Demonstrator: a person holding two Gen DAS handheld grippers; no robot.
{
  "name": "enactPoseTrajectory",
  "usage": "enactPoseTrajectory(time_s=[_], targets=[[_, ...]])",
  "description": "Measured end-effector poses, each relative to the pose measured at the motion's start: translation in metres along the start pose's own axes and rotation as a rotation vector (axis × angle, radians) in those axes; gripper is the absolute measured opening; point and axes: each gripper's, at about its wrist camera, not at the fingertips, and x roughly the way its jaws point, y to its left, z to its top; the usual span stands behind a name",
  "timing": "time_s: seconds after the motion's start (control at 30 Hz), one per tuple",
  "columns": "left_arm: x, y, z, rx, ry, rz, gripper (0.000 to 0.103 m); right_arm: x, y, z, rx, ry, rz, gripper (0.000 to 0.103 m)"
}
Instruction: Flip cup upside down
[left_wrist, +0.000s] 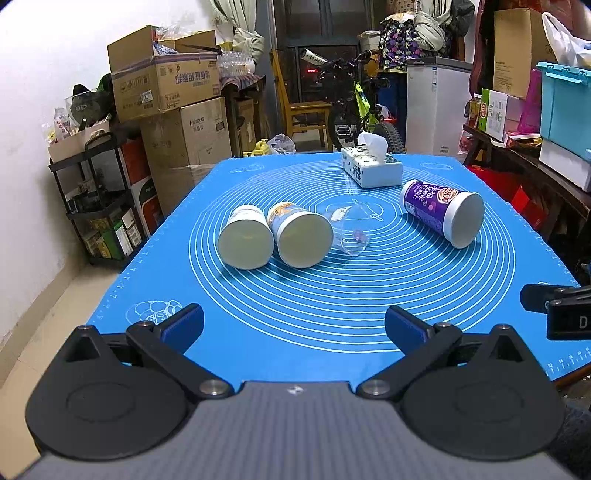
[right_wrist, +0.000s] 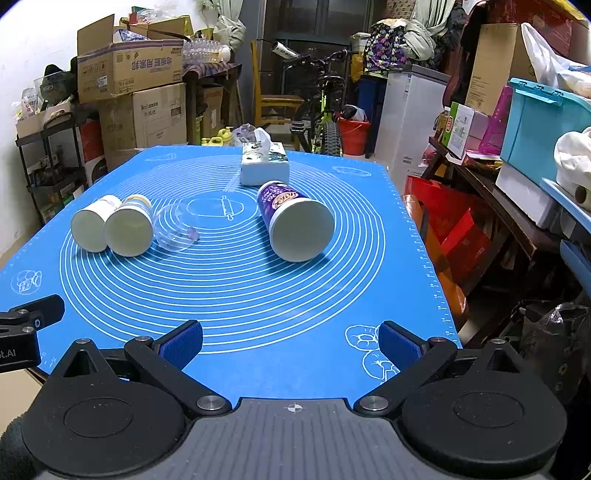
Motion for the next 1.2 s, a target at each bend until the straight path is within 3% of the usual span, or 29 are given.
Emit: enactPoseTrajectory(time_s=[1.2], targets=[[0.0017,-0.0011,-0.0022,-0.007,0.008,-0.005,0.103,-0.0014,0.0028,-0.0023,-0.013,0.006,0.001,0.101]])
